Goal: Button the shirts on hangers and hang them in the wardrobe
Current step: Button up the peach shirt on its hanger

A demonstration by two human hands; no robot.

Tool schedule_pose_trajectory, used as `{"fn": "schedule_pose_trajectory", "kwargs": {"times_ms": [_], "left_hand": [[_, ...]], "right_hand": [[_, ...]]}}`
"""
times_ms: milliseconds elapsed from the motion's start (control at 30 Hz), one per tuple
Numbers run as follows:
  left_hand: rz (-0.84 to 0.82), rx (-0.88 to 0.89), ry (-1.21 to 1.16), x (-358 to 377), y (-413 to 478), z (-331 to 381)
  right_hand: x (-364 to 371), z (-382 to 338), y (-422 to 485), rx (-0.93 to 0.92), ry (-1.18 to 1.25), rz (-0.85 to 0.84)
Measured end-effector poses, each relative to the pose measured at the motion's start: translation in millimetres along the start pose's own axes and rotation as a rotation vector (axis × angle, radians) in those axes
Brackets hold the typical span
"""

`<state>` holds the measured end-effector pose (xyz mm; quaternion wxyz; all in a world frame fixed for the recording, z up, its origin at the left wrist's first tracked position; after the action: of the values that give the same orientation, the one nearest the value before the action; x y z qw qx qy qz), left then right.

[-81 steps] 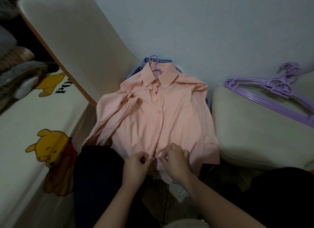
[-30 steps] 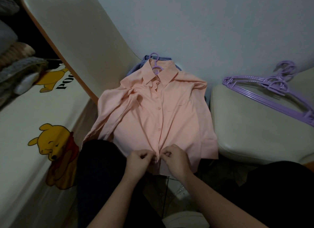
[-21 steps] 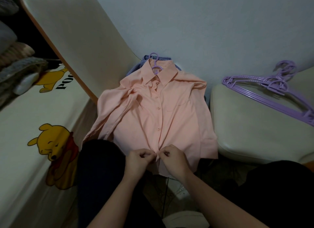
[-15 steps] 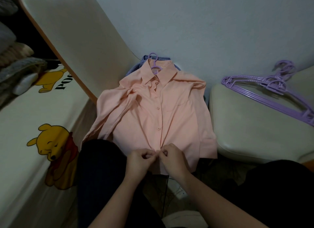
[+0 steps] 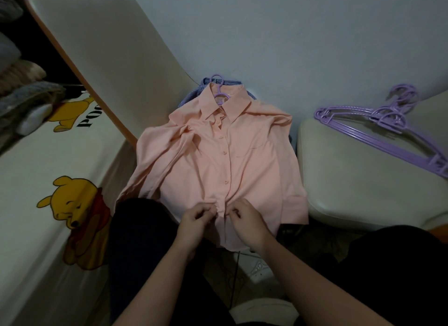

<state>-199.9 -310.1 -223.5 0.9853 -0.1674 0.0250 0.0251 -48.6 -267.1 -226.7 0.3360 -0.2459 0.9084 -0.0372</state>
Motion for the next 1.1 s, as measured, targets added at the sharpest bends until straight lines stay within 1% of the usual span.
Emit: {"fn": "schedule_pose_trajectory", "kwargs": {"times_ms": [67, 200, 267, 367, 433, 567, 633, 767, 833, 933, 1000, 1100], "left_hand": [[0.001, -0.037, -0.060, -1, 1, 0], [0.011, -0.034, -0.108, -2, 2, 6], [-0.003, -0.025, -0.155, 3, 1, 11], [0.008, 0.008, -0.183, 5, 0, 15], [0.013, 0.023, -0.152, 4, 0, 13], [-0.061, 0.053, 0.002, 6, -3, 5], [-0.091, 0.077, 0.129, 6, -5, -2], [-0.063, 0.021, 0.307, 0, -3, -18], [-0.043, 0.001, 0.439, -2, 1, -16], [-0.073, -0.018, 0.653, 6, 2, -16], [-0.093, -0.011, 0.772, 12, -1, -16], [-0.085, -0.002, 0.892, 16, 1, -6]], "right_hand": [[1, 8, -1, 0.026, 0.012, -0.026], [13, 21, -8, 0.065, -0.113, -0.120], [18, 19, -8, 0.051, -0.111, -0.120], [19, 13, -4, 0.003, -0.125, -0.067], [16, 13, -2, 0.004, -0.046, -0.063], [18, 11, -5, 0.044, 0.096, -0.141], [24, 16, -9, 0.075, 0.092, -0.182], [26, 29, -16, 0.134, 0.020, -0.227], [20, 32, -13, 0.139, -0.027, -0.258], [21, 37, -12, 0.163, -0.131, -0.314], [24, 42, -11, 0.195, -0.159, -0.319], [15, 35, -6, 0.199, -0.095, -0.255]]}}
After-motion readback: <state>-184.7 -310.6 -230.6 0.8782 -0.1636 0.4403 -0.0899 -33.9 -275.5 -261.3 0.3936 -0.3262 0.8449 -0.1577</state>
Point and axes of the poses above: each hand's wrist, its own y-axis towards the middle knuckle, its own x-axis out of the palm, z = x × y, the point moved 5 cm from there along y, towards the middle knuckle, and after that the axes turned 11 degrees about -z, right-handed, at the moved point
